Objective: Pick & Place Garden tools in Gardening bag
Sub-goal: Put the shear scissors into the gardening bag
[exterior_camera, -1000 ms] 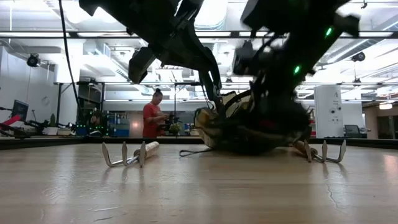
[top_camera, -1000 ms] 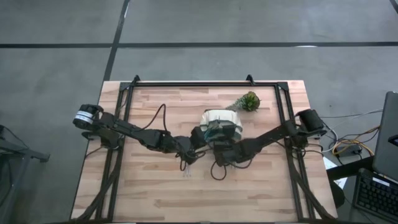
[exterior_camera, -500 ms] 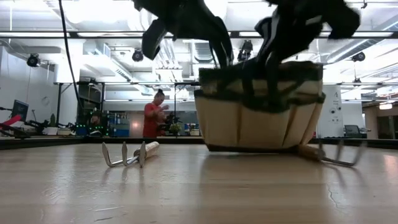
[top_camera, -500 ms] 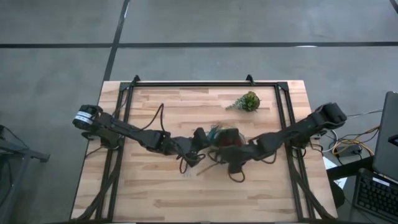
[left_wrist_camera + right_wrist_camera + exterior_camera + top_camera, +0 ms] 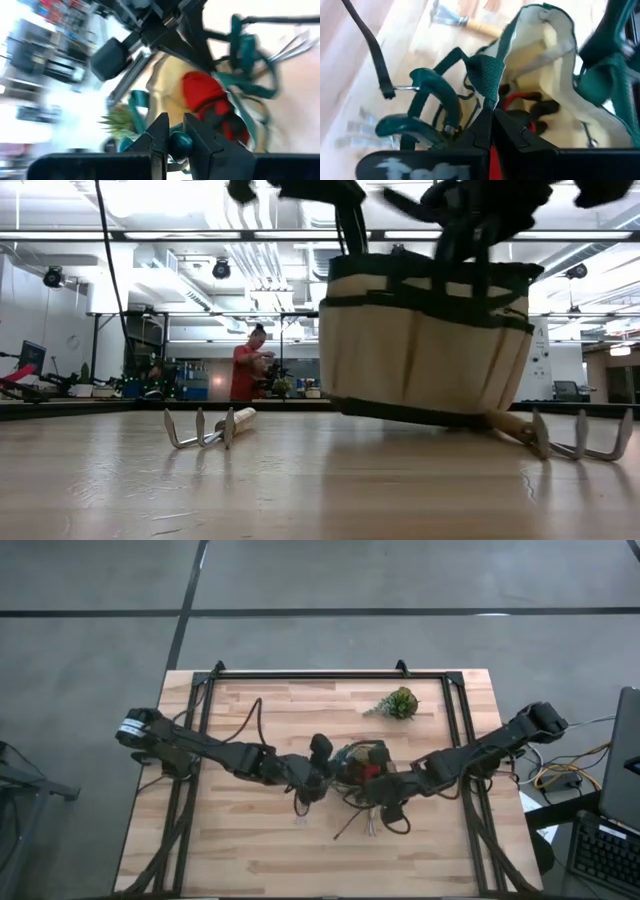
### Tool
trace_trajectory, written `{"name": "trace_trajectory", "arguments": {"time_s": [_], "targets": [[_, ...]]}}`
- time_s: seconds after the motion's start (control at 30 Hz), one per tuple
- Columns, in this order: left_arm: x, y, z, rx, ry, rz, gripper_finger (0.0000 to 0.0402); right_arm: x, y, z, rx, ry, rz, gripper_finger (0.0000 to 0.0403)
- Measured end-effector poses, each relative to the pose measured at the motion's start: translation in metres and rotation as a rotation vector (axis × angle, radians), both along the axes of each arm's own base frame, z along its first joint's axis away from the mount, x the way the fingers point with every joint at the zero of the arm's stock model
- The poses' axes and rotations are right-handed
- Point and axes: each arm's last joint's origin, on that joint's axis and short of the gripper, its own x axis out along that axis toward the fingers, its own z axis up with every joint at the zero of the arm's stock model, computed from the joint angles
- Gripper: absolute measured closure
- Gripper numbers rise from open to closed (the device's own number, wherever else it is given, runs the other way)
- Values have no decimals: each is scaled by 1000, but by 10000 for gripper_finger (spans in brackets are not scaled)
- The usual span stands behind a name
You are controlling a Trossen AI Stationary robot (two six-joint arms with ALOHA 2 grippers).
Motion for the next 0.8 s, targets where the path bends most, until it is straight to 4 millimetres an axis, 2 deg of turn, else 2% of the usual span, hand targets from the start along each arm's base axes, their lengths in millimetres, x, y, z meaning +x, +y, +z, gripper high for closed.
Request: {"name": "trace_trajectory", "arguments": {"time_s": [0.13, 0.3, 0.5, 0.63, 0.8], "targets": [[-2, 0, 15, -205, 53, -80, 358, -4, 2, 1, -66, 67, 59, 395], [-1, 2, 25, -241, 53, -83, 358, -3, 5, 12, -71, 59, 90, 395], [-1, 7, 22, -328, 84, -93, 358, -5, 13, 22, -65, 60, 133, 395], [1, 11, 22, -436, 95, -172, 358, -6, 14, 19, -25, 79, 125, 395], [4, 14, 20, -479, 56, -155, 358, -8, 18, 3, -7, 119, 91, 395]]}}
